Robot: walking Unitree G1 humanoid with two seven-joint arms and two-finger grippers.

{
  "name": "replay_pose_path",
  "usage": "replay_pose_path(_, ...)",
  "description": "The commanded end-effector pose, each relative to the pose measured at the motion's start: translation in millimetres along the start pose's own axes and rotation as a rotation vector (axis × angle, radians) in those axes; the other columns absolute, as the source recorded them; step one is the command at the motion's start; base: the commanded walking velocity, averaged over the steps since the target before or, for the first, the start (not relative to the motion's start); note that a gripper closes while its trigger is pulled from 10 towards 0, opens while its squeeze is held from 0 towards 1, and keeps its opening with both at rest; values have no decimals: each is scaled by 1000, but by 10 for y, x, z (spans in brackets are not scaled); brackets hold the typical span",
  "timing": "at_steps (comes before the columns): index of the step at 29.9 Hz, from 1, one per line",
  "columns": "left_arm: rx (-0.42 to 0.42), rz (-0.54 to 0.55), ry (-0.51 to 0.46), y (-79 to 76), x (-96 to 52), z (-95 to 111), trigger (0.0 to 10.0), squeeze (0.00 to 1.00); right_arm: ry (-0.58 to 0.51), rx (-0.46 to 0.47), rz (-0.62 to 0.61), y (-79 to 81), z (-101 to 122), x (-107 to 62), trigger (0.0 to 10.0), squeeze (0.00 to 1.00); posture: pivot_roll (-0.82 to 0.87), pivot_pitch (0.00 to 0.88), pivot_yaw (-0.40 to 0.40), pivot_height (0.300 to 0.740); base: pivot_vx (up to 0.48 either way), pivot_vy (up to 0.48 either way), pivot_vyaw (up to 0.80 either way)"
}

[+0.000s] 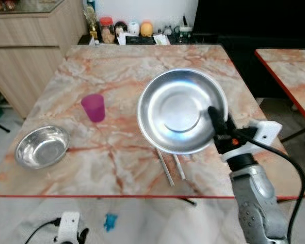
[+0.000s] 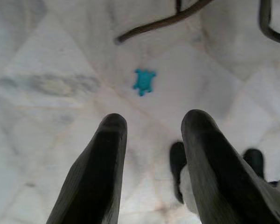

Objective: Setting the table

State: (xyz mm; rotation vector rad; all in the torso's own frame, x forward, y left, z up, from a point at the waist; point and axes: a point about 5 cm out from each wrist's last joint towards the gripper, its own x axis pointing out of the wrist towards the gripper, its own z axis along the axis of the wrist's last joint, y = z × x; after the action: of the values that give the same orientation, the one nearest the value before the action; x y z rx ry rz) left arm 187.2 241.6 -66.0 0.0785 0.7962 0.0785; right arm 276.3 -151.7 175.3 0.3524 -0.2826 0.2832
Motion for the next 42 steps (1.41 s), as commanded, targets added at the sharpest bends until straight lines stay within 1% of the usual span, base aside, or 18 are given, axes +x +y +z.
replay_pose_path(1,-3,7,25,26,-24,-73,10000,0,-31,-4,20,45,64,30,10000,0,-5,84,-11,740,0,-386,0)
replay_pose_path(7,-7,-2,29,-34,-21,-92,10000,0,-19,1,4,26,40,-11,10000,0,-18,91,-11,740,0,-387,0)
replay_pose_path(18,7,-13,28,-38,-9,-63,10000,0,-16,-16,-4,26,38,-28,10000,0,-31,75,-4,740,0,-386,0)
replay_pose_path(19,7,-14,28,-43,-9,-63,10000,0,-16,-18,-4,26,38,-29,10000,0,-36,63,-1,740,0,-386,0)
replay_pose_path(23,12,-18,32,-52,-11,-75,10000,0,-24,-37,0,35,47,-20,10000,0,-42,45,3,740,0,-385,0)
replay_pose_path(26,19,-22,39,-63,-14,-91,10000,0,-29,-44,-19,23,43,-6,10000,0,-45,35,5,740,0,-387,0)
replay_pose_path(36,24,-26,46,-67,-22,-115,10000,0,-32,-38,-37,6,44,10,10000,0,-52,11,4,740,0,-386,0)
replay_pose_path(39,25,-27,47,-67,-22,-117,10000,0,-33,-34,-40,9,40,14,10000,0,-55,10,6,740,0,-386,0)
replay_pose_path(42,26,-28,43,-71,-17,-102,10000,0,-33,-46,-31,15,50,35,10000,0,-52,26,10,740,0,-384,0)
